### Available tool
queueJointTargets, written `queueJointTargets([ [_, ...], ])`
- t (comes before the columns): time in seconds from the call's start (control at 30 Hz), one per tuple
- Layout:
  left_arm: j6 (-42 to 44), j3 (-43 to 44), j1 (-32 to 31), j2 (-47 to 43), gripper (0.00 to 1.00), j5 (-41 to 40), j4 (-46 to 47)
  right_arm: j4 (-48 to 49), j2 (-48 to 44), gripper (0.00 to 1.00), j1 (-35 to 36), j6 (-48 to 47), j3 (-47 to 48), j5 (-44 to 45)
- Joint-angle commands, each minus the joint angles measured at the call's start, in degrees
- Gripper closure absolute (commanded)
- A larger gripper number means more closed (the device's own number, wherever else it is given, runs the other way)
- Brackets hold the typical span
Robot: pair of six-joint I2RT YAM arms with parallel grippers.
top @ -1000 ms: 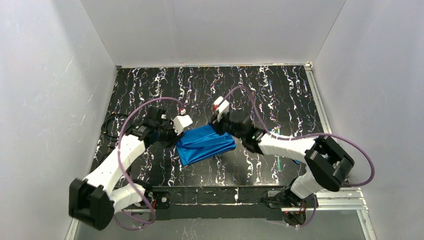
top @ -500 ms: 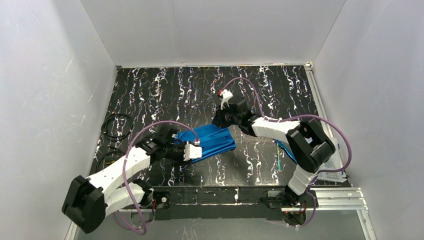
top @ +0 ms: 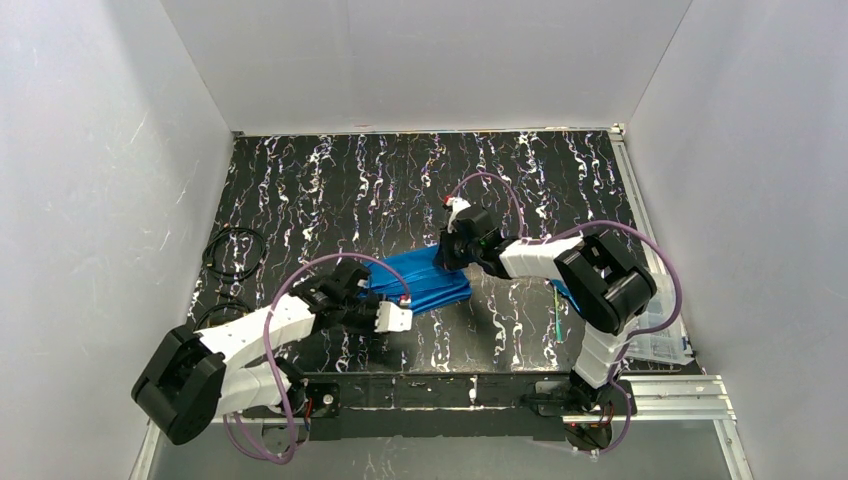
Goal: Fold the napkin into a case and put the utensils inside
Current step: Pick up the 2/3-rectangle-folded napkin at the center of the board.
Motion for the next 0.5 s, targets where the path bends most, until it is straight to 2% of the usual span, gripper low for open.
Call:
queueJointTargets([
  [0.0,3.75,-3.08,-0.3,1.21,0.78,-7.1,2.5,-1.32,-2.03,0.96,-0.34,1.84,-3.23,5.37],
  [0.13,3.99,-2.35,-0.22,3.8,0.89,-11.84,2.76,-1.67,-4.95,0.97,-0.42,2.71,-6.21,9.18],
  [0.3,3.29,-1.19,0.36,2.23,0.9,-11.09,1.1,-1.35,-7.27,0.95,-0.39,1.93,-7.53,9.53],
  [0.4,1.33,1.17,0.72,-1.19,0.87,-10.12,-2.5,-2.47,-8.4,0.92,-0.39,0.17,-5.69,8.32],
  [0.47,1.02,3.29,1.84,-4.03,0.76,-8.62,-6.8,-2.93,-9.65,0.89,-0.36,-1.54,-4.51,7.72],
])
